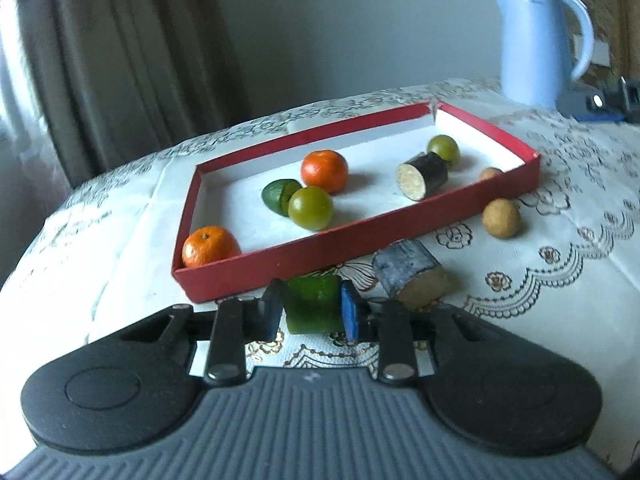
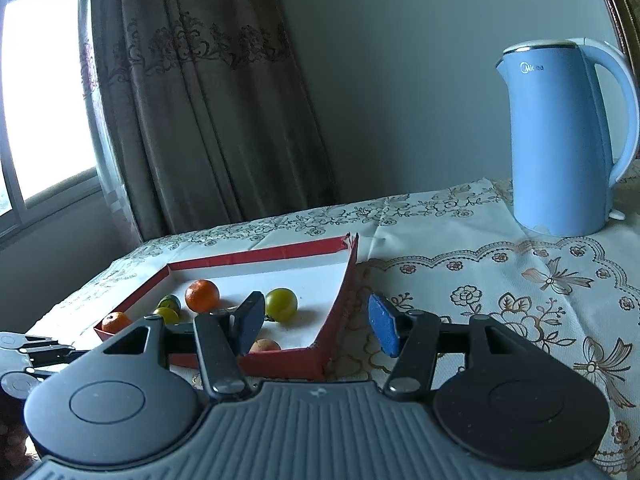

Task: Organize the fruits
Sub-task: 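Carry the cucumber chunk into the red box and open the left tool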

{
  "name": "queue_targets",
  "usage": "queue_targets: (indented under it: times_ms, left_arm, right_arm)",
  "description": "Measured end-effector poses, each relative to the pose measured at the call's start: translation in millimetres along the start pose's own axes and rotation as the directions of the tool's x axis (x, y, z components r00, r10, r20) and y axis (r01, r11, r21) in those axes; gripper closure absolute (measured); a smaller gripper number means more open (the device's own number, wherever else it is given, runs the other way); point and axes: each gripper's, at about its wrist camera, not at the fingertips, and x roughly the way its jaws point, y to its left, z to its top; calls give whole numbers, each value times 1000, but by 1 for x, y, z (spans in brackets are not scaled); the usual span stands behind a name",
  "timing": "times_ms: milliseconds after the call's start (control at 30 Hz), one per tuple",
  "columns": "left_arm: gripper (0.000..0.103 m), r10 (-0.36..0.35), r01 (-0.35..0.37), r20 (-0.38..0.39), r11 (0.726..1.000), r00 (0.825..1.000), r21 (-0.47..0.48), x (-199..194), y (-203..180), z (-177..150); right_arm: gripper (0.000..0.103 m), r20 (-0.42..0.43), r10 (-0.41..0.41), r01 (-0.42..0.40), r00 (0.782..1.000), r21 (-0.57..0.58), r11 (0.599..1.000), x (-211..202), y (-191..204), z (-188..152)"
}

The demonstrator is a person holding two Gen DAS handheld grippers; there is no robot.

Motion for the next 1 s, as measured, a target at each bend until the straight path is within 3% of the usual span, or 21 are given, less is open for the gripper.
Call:
queue_targets:
  times_ms: [300, 467, 767, 1000]
  left_arm:
    - [76, 43, -32, 77, 990, 996, -134, -18, 26, 16]
    - [76, 115, -89, 117, 975, 986, -205, -17, 37, 38]
    - [76, 217, -197, 54, 949, 975, -244, 19, 36, 54]
    - [76, 246, -231, 31, 940, 969, -250, 36, 35, 52]
  right_arm:
    - [46, -8, 2, -2, 1000, -4, 1000, 1, 2, -2]
    - [46, -10, 3, -3, 1000, -5, 1000, 1, 3, -2]
    - [46, -13, 8, -8, 1000, -7, 1000, 3, 4, -2]
    - [46, -21, 11, -12, 1000, -17, 1000, 5, 8, -4]
